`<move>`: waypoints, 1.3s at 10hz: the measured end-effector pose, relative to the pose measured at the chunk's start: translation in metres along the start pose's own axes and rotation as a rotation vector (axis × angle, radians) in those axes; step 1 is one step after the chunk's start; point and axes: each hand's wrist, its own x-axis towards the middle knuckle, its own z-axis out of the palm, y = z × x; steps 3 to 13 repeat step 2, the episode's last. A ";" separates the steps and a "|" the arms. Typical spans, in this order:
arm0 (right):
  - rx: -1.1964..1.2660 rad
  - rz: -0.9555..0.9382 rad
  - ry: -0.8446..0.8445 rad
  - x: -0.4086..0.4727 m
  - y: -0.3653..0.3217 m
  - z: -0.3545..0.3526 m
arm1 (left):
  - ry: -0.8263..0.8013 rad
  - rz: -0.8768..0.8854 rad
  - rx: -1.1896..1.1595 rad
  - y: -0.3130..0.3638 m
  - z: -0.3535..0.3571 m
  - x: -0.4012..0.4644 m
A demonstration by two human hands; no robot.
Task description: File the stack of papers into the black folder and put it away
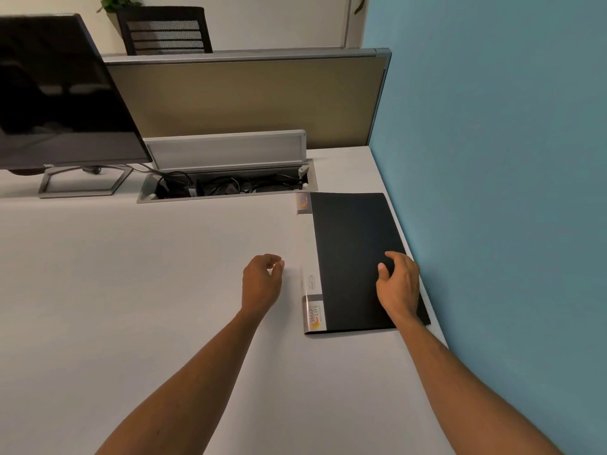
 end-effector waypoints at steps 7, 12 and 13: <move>-0.002 -0.102 -0.105 -0.017 -0.039 0.021 | 0.045 0.128 0.158 -0.036 -0.039 0.000; -0.002 -0.102 -0.105 -0.017 -0.039 0.021 | 0.045 0.128 0.158 -0.036 -0.039 0.000; -0.002 -0.102 -0.105 -0.017 -0.039 0.021 | 0.045 0.128 0.158 -0.036 -0.039 0.000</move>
